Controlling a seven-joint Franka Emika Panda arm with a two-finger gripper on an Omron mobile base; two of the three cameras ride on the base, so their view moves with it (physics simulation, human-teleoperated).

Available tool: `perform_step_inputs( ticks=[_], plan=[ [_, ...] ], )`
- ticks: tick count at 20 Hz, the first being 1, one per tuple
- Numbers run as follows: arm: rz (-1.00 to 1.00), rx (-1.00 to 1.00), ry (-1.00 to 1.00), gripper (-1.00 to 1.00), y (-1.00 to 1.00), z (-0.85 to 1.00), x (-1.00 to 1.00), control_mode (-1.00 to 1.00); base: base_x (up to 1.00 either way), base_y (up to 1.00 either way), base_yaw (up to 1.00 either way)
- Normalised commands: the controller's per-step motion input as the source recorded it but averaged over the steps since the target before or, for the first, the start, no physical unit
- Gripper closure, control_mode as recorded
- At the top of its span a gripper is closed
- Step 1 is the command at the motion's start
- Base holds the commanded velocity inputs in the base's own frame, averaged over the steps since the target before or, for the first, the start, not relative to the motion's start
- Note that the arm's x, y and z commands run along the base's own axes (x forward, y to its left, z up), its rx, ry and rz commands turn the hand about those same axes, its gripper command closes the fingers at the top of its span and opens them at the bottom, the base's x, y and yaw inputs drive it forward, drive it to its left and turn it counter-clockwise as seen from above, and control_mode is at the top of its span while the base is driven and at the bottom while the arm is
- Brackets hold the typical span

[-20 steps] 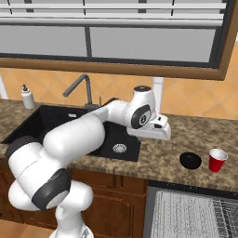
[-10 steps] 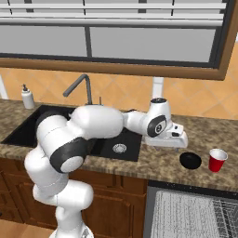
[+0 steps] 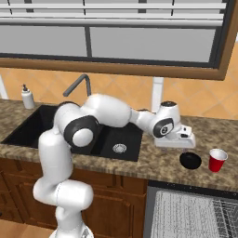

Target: Pick up the cup and bowl from the counter, place them in the dishwasher, and close the dishwasher door.

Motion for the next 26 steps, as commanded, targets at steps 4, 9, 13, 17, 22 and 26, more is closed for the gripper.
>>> perform_step_inputs(
  ticks=[4,9,13,17,22,26],
  plan=[
    [0.00,0.00,0.00,-1.00,-0.50,-0.46,0.34,-1.00,0.00,0.00,0.00],
    [0.00,0.00,0.00,-1.00,-0.32,-0.27,0.15,-1.00,0.00,0.00,0.00],
    [0.00,0.00,0.00,-1.00,0.00,-0.17,0.01,-1.00,0.00,0.00,0.00],
    [0.00,0.00,0.00,-1.00,0.32,-0.21,0.00,-1.00,0.00,0.00,0.00],
    [0.00,0.00,0.00,-1.00,0.10,-0.25,0.01,-1.00,0.00,0.00,0.00],
    [0.00,0.00,0.00,-1.00,0.00,-0.24,0.00,-1.00,0.00,0.00,0.00]
  ],
)
